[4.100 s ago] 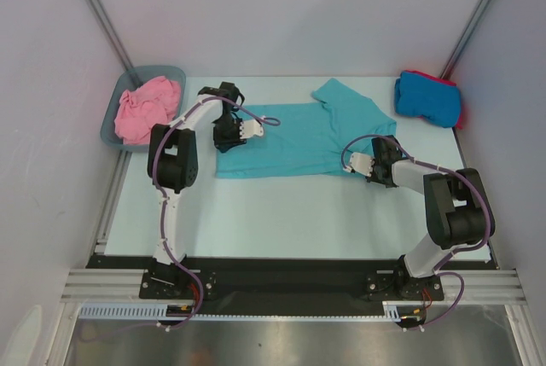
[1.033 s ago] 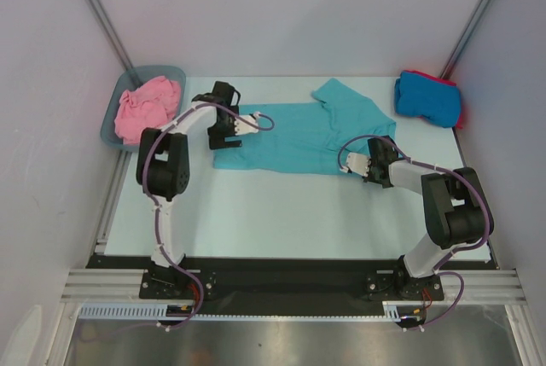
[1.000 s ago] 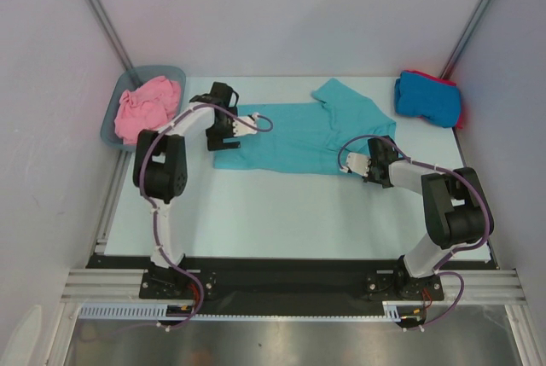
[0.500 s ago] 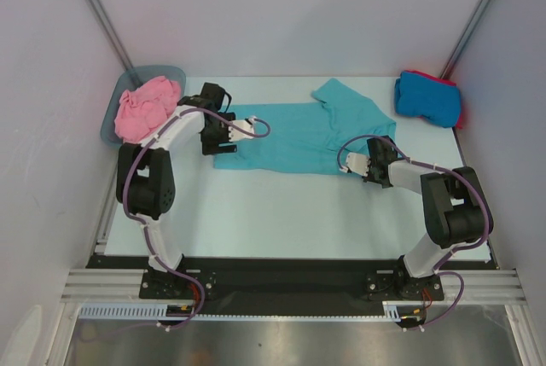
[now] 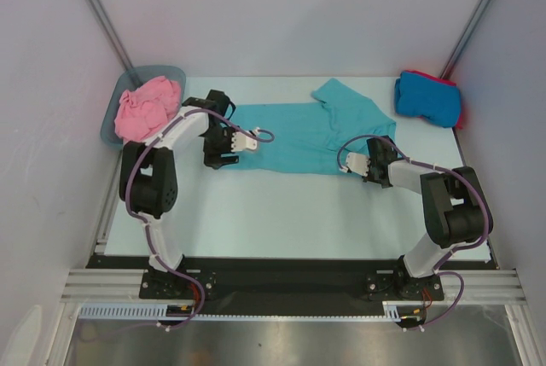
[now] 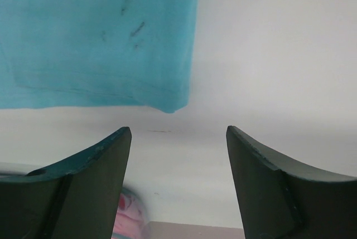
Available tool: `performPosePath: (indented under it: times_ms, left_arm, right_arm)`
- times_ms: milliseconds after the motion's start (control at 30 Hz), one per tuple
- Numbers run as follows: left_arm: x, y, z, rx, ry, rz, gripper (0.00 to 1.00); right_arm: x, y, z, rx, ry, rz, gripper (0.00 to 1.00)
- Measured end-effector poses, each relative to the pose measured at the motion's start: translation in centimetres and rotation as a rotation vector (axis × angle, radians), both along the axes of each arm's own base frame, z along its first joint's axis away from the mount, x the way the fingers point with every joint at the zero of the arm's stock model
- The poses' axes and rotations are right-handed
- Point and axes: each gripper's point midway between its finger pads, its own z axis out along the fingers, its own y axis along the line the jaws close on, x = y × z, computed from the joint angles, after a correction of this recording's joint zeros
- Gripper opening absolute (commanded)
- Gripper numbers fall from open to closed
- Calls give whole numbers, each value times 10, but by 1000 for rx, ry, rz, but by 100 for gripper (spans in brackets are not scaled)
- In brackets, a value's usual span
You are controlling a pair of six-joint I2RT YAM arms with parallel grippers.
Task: Fold and stack the t-shirts
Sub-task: Fold the tshirt
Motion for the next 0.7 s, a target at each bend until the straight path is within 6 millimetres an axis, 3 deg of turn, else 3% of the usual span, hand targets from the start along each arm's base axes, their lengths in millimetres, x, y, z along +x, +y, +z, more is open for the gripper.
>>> performPosePath:
  times_ms: [300, 433, 500, 567, 600, 633, 667, 700]
  left_arm:
    - [-4, -2, -39, 15, 103, 4, 69]
    - [-2, -3, -45, 15, 107, 7, 67]
    - [1, -4, -45, 13, 98, 8, 61]
    - [6, -5, -44, 10, 85, 13, 42]
    - [8, -6, -43, 8, 80, 18, 28]
    - [9, -6, -43, 6, 77, 23, 7]
    - [9, -6, -43, 7, 75, 26, 1]
    - [10, -6, -43, 9, 73, 24, 0]
  right_arm:
    - [3, 0, 0, -3, -3, 0, 26]
    - [3, 0, 0, -3, -3, -1, 26]
    - [3, 0, 0, -3, -3, -1, 26]
    - [3, 0, 0, -3, -3, -1, 26]
    - [3, 0, 0, -3, -3, -1, 26]
    - [4, 1, 0, -3, -3, -1, 26]
    - [4, 1, 0, -3, -3, -1, 26]
    - [4, 1, 0, -3, -3, -1, 26]
